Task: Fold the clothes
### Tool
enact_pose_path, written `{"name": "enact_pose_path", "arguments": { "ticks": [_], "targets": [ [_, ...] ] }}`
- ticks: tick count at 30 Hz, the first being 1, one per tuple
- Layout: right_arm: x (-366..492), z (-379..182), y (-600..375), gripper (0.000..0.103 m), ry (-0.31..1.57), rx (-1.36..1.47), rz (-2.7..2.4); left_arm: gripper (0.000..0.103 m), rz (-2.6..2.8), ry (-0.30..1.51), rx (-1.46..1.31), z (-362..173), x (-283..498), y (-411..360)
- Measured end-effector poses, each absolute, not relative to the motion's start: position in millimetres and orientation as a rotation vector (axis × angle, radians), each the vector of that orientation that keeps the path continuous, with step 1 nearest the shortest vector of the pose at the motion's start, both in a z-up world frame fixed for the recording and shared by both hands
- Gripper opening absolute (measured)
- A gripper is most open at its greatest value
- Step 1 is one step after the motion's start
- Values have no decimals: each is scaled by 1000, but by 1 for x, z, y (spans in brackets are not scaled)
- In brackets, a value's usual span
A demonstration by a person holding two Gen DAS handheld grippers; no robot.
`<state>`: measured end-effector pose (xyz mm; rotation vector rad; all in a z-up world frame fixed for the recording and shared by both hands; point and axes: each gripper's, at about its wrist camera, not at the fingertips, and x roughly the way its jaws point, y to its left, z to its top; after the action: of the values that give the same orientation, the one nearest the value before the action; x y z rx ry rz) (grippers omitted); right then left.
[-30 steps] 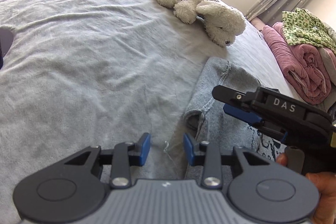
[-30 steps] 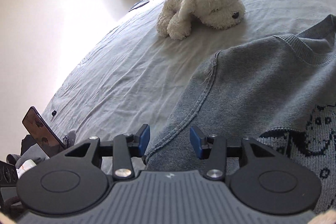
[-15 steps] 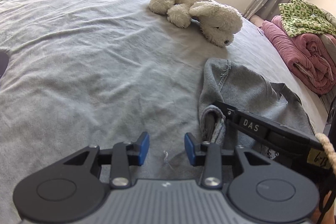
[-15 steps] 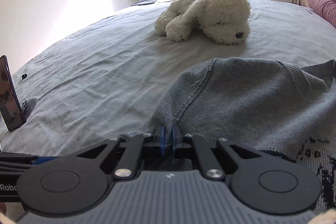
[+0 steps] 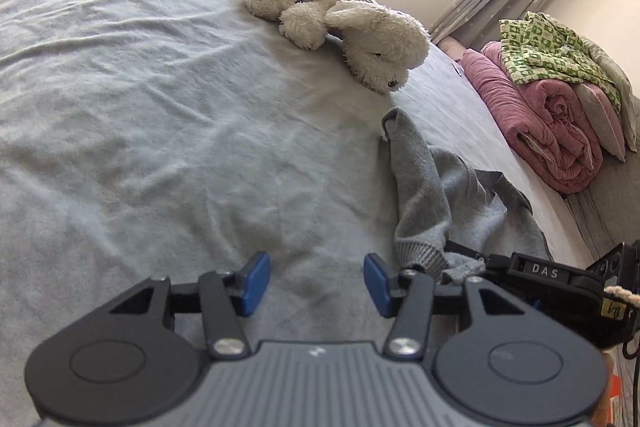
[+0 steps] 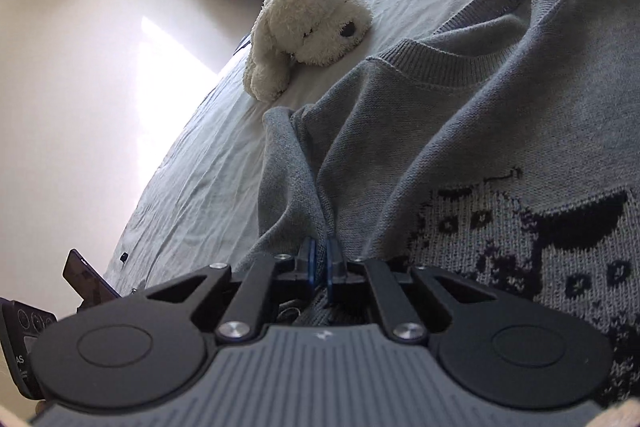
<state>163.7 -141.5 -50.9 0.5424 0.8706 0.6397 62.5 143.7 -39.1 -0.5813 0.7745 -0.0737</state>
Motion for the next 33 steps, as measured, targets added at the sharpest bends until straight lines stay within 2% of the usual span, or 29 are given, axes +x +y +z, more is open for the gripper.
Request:
{"name": "enact_pose_path", "arguments": {
  "ticks": [2, 8, 10, 11, 12, 14, 20, 23, 31, 33],
  "targets": [
    [162, -52, -146, 0, 869, 510, 612, 59, -120, 772, -654, -41, 76, 139],
    [162, -58, -154, 0, 877, 505, 623, 58, -268, 799, -1000, -71, 102, 126],
    [162, -59, -155, 0, 874, 520, 631, 51, -250, 777, -1067, -77, 105, 123],
    [163, -59, -155, 4, 872, 529, 635, 43, -244, 768, -1098, -79, 106, 122],
    [163, -59, -156, 6, 870, 538, 640, 29, -245, 765, -1123, -80, 106, 120],
    [163, -58, -156, 12, 865, 552, 650, 18, -240, 775, -1151, -80, 108, 120],
    [165, -58, -153, 14, 867, 554, 653, 14, -115, 721, -963, -55, 103, 133],
    [164, -58, -152, 14, 868, 559, 658, 3, -22, 703, -774, -40, 102, 143],
    [164, -57, -151, 14, 867, 555, 657, 3, 215, 631, -269, 0, 99, 171],
    [164, -57, -152, 14, 866, 556, 657, 4, 216, 656, -263, 2, 101, 181]
  ]
}}
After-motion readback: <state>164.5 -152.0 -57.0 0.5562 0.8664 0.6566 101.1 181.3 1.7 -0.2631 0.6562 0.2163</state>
